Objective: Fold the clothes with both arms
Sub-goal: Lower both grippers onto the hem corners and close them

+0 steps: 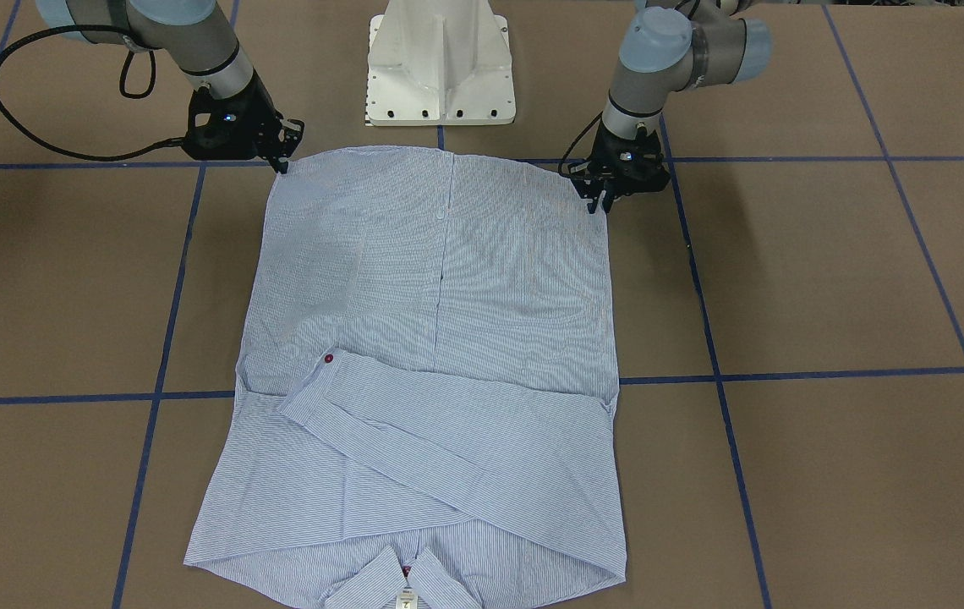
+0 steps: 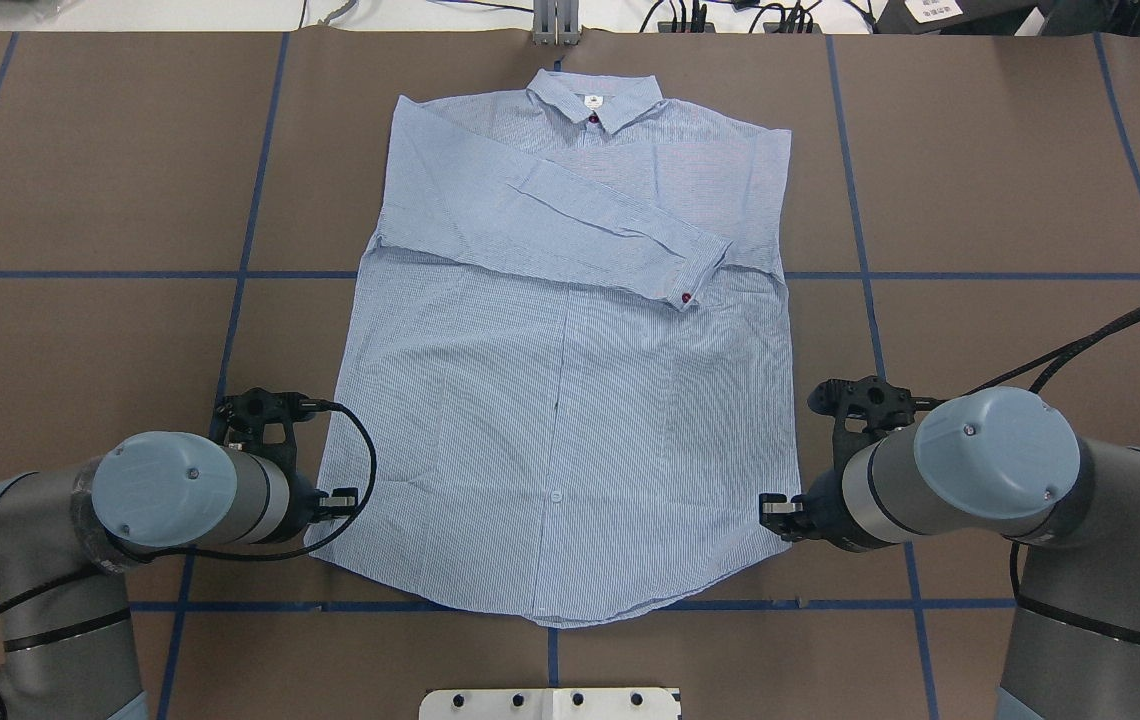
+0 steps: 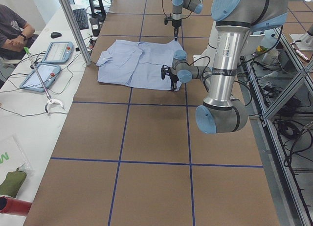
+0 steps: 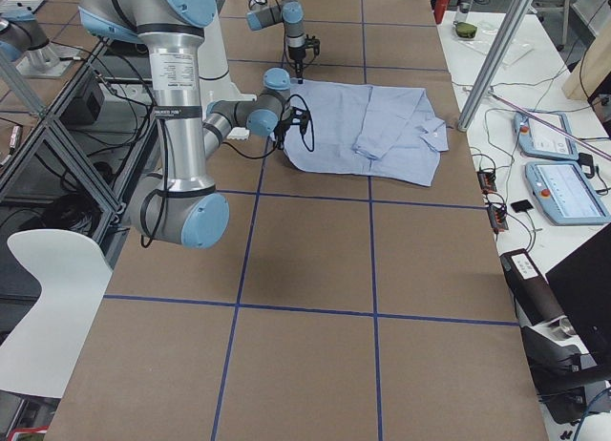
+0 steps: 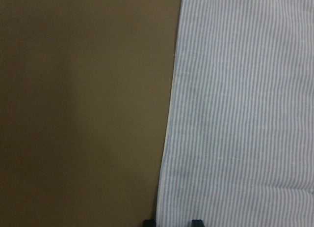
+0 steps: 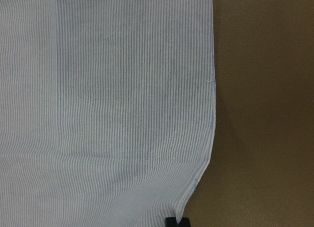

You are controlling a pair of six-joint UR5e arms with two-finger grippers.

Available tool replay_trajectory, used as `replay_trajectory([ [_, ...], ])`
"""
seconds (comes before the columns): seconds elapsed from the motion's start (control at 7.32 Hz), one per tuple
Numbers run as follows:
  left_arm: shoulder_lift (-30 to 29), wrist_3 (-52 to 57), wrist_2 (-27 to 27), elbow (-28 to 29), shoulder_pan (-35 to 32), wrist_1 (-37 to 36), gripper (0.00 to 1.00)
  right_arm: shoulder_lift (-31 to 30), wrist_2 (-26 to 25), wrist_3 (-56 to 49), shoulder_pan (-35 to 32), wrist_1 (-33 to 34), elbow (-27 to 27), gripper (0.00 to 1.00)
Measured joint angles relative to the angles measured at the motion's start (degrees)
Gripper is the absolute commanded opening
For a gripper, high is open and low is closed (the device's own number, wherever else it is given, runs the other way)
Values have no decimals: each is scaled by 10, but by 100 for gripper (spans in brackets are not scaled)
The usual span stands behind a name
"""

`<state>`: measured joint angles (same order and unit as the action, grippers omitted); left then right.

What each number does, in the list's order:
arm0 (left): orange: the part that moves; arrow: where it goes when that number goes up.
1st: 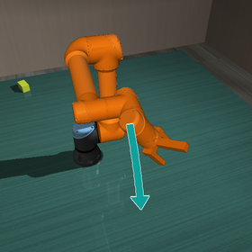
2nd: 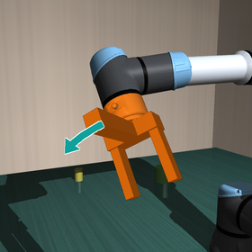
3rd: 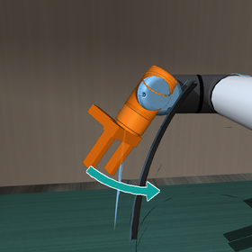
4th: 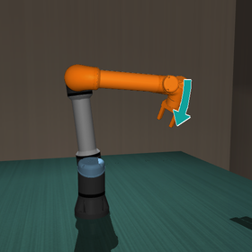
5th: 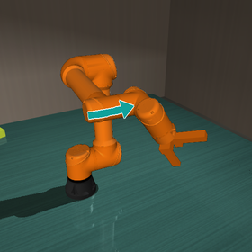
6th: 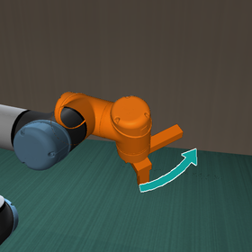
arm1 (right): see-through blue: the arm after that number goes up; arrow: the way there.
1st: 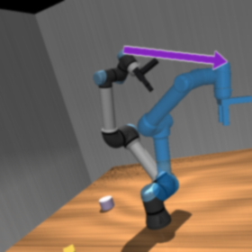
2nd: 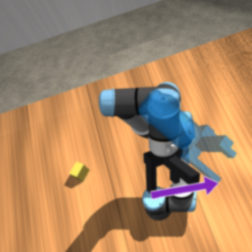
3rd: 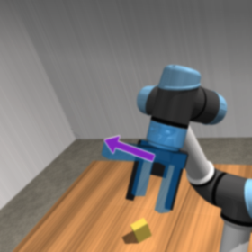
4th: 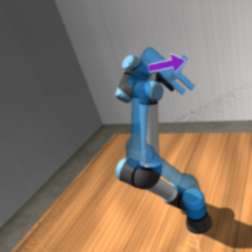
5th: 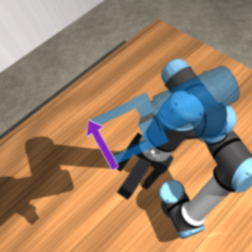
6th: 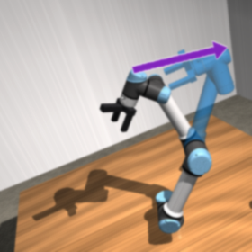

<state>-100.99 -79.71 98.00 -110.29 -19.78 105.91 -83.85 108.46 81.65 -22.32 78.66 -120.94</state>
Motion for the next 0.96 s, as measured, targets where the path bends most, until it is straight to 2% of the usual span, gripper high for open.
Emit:
replay_trajectory([
  [0.27, 0, 0, 1, -2, 0, 0, 12, 0, 0, 0, 0, 0, 0, 0],
  [0.41, 0, 0, 1, -4, -1, 0, 2, 0, 0, 0, -1, 0, 0, 0],
  [0.55, 0, 0, 1, -7, -2, -1, 0, 0, 0, 0, -1, 0, 0, 0],
  [0.96, 0, 1, 3, -11, -5, -2, 0, 0, 2, -1, -3, -1, -2, 0],
])
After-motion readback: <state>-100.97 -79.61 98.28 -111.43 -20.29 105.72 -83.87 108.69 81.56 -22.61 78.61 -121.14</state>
